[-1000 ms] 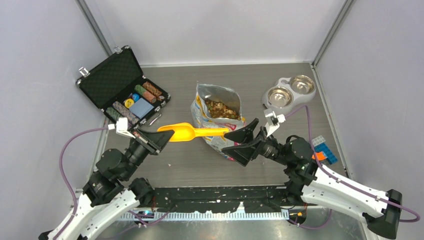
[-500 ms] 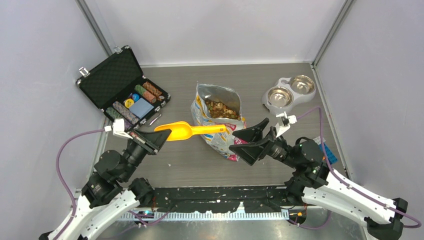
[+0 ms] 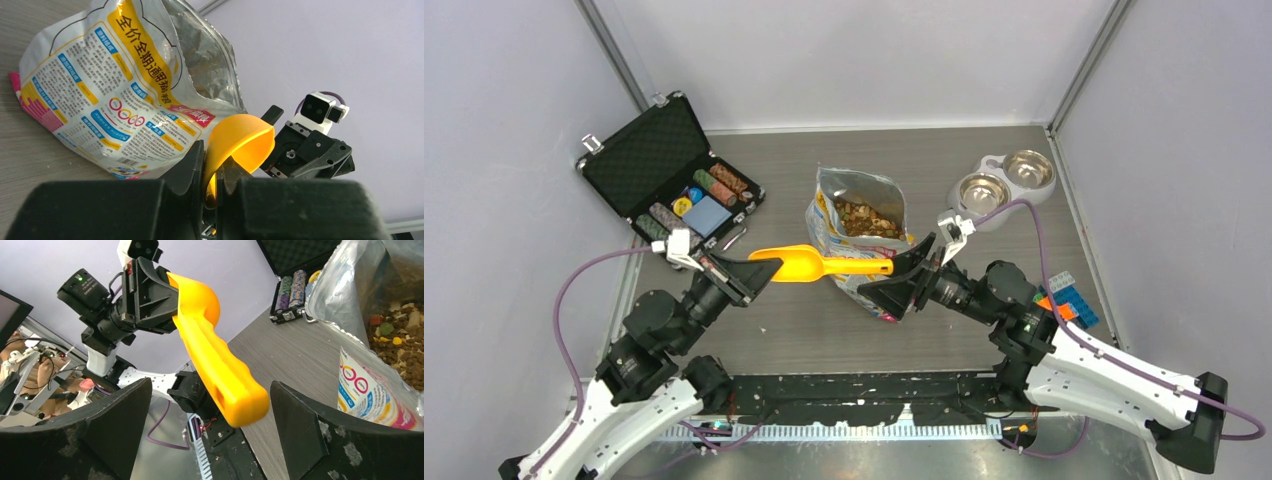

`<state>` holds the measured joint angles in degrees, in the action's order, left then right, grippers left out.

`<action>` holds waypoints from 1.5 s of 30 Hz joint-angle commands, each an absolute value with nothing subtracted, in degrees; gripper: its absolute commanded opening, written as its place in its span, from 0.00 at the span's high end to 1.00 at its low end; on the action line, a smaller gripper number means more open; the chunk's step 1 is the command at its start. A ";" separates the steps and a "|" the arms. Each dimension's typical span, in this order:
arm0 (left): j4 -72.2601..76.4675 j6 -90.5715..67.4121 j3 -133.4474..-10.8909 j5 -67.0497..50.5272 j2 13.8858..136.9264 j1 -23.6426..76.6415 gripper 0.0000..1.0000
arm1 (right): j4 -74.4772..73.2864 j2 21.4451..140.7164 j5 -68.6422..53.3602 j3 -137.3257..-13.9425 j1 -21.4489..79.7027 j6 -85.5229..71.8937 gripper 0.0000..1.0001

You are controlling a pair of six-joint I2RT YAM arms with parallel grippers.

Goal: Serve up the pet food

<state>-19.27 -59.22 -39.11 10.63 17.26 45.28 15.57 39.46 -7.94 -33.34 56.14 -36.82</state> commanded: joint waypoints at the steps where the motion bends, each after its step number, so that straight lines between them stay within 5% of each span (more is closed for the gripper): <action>1: -13.10 -61.66 -40.02 7.87 18.83 45.35 1.00 | 23.25 39.88 -9.07 -35.57 56.21 -37.44 0.06; 9: -11.57 -63.97 -38.83 8.65 19.51 45.36 1.00 | 26.65 42.51 -13.59 -36.08 56.25 -39.35 0.23; 38: -9.76 -68.04 -34.75 10.68 18.27 45.35 1.00 | 36.95 46.54 -12.51 -35.76 56.25 -42.08 0.36; 42: -9.58 -69.07 -33.90 11.92 17.42 45.36 1.00 | 36.52 46.39 -12.63 -35.90 56.29 -42.56 0.43; 45: -9.51 -68.89 -34.02 11.80 17.47 45.35 1.00 | 35.49 46.56 -12.74 -36.35 56.25 -42.54 0.58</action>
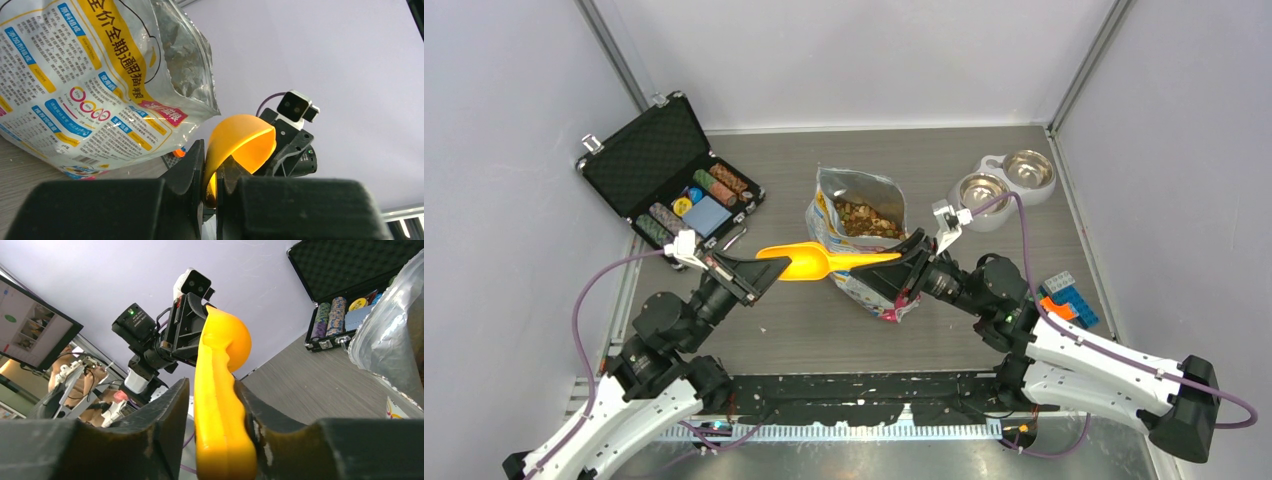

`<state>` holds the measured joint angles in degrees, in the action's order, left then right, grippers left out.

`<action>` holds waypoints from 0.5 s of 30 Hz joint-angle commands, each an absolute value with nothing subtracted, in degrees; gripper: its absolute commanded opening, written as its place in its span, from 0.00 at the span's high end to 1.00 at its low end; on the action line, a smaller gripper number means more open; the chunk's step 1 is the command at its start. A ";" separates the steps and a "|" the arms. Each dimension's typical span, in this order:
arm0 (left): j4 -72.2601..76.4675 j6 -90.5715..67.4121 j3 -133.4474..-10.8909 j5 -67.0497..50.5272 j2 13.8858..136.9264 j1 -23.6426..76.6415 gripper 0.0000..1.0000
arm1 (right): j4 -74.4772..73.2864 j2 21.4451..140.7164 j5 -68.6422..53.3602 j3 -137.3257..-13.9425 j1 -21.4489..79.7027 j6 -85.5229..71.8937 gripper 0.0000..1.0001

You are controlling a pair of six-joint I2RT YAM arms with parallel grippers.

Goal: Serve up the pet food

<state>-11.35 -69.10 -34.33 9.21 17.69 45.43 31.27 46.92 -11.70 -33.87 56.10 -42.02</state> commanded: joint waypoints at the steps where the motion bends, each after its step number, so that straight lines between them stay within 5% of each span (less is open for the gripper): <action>1: -9.49 -68.76 -34.12 11.66 17.56 45.36 1.00 | 35.15 46.51 -12.52 -36.55 56.25 -42.34 0.60; 6: -7.43 -66.77 -34.33 8.82 18.34 45.37 1.00 | 31.16 45.22 -7.15 -36.85 56.26 -41.75 0.92; 7: -7.74 -65.51 -34.95 8.31 18.51 45.35 0.87 | 28.14 44.98 -6.04 -37.65 56.32 -41.31 0.94; 10: -11.15 -61.36 -37.53 8.02 18.50 45.35 0.05 | 19.44 43.48 -1.11 -41.32 56.28 -38.33 0.95; 15: -15.41 -54.05 -40.80 10.96 17.62 45.36 0.01 | -3.41 41.22 11.13 -52.08 56.27 -36.85 0.95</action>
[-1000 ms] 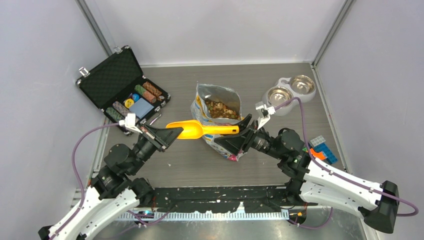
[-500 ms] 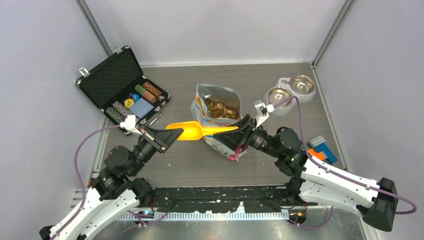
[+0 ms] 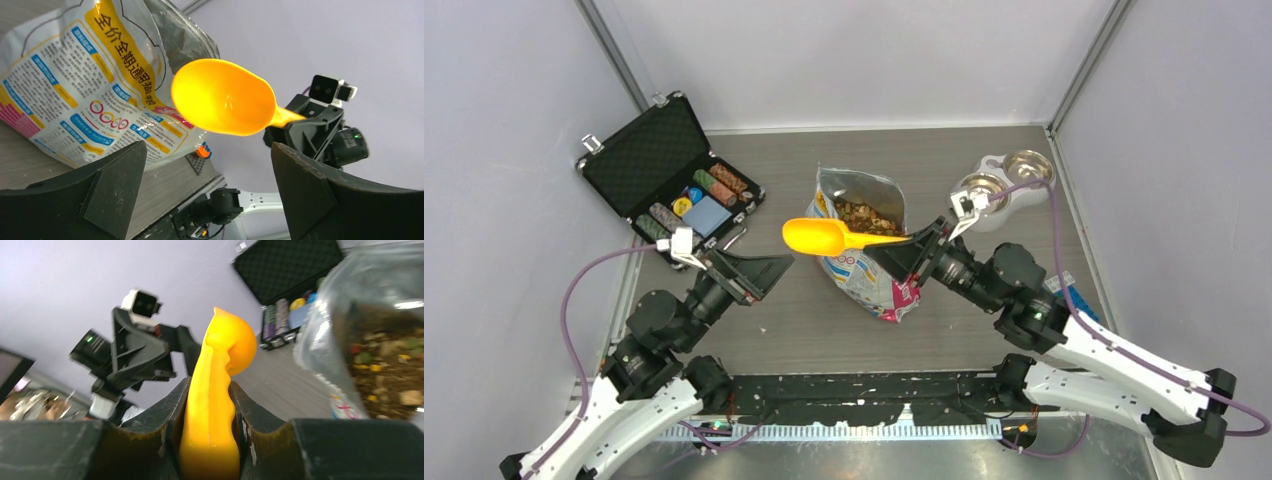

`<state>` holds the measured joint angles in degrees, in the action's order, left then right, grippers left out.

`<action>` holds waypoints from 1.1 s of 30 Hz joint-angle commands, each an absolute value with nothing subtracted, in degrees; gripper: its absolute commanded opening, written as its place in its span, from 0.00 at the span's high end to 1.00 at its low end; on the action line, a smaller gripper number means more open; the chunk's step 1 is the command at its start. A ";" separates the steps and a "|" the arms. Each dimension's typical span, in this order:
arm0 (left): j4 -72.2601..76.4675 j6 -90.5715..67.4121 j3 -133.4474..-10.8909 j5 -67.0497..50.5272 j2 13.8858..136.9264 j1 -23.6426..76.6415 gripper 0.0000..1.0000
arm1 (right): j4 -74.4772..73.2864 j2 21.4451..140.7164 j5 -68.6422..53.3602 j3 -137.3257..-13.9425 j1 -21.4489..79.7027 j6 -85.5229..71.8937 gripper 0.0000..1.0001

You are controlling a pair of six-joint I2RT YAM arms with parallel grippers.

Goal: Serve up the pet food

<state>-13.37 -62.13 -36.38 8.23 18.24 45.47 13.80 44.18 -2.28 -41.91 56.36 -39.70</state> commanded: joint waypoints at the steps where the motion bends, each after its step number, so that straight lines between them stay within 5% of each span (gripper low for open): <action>1: -16.58 -52.66 -41.58 12.31 17.81 45.35 0.01 | -6.10 40.83 12.91 -53.59 56.31 -36.61 0.95; 8: -22.96 -40.88 -48.28 18.14 24.01 45.38 0.01 | -35.46 45.19 33.08 -72.49 56.23 -38.18 0.95; 14: -23.80 -32.13 -55.80 23.47 34.82 45.40 0.01 | -50.19 56.11 29.50 -85.47 56.38 -38.62 0.95; 20: -24.18 -23.97 -65.44 24.61 47.74 44.54 0.01 | -54.25 62.75 30.79 -90.44 56.82 -37.36 0.95; 33: -39.78 -4.77 -87.10 5.06 71.89 40.43 0.01 | -54.59 65.17 32.40 -91.15 57.99 -35.84 0.95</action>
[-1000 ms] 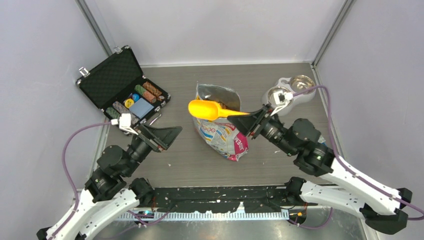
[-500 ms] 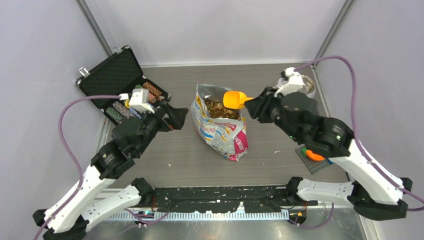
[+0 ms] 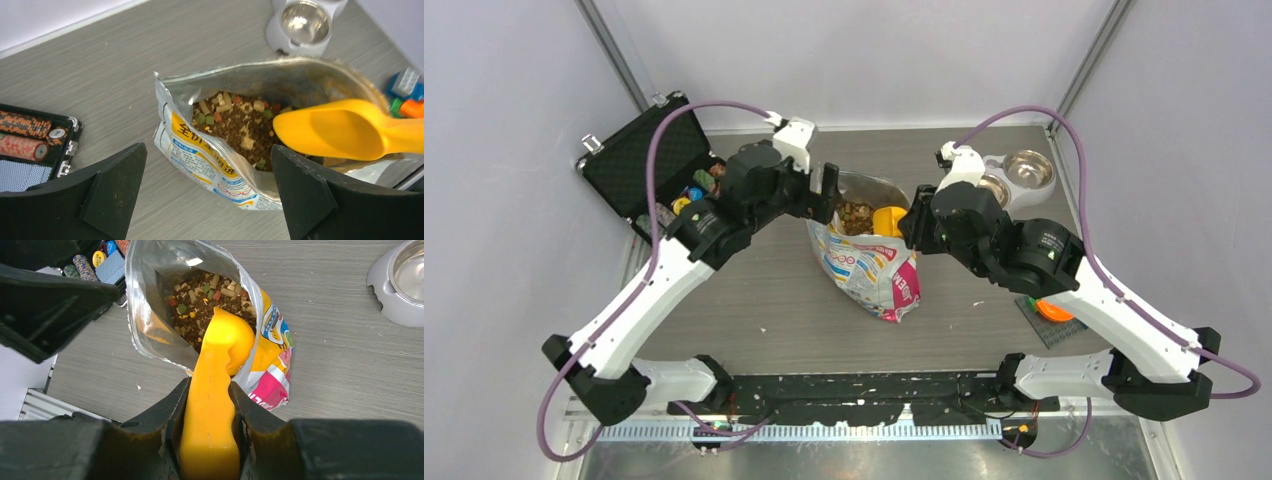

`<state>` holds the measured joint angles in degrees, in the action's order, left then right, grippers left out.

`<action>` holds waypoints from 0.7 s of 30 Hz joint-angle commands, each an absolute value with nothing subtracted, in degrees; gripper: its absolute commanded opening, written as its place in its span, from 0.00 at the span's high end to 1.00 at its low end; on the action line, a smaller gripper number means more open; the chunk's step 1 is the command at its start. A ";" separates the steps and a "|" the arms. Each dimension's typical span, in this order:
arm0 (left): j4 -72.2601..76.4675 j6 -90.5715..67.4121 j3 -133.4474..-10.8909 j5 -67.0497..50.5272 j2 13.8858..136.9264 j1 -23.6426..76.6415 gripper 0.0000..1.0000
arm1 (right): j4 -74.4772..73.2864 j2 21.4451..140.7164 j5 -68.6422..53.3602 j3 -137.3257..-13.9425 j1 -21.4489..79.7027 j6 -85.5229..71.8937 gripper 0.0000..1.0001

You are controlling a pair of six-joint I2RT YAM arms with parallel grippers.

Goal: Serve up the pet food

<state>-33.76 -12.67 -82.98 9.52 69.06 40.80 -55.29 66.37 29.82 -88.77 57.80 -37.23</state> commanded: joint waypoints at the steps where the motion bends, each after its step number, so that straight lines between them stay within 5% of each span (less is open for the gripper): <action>1: -40.78 -4.31 -88.15 5.96 73.10 40.45 0.01 | -54.37 65.11 32.29 -90.68 58.00 -35.31 0.95; 7: -43.90 -2.31 -95.23 9.37 81.05 40.16 0.01 | -52.24 63.53 30.69 -88.59 57.99 -34.14 0.95; 16: -57.21 2.33 -111.61 8.72 98.19 38.14 0.16 | -53.28 62.27 29.02 -86.93 58.01 -33.84 0.95; 21: -57.07 6.20 -110.38 0.86 98.50 37.42 0.37 | -54.26 61.72 29.47 -86.33 58.00 -33.48 0.95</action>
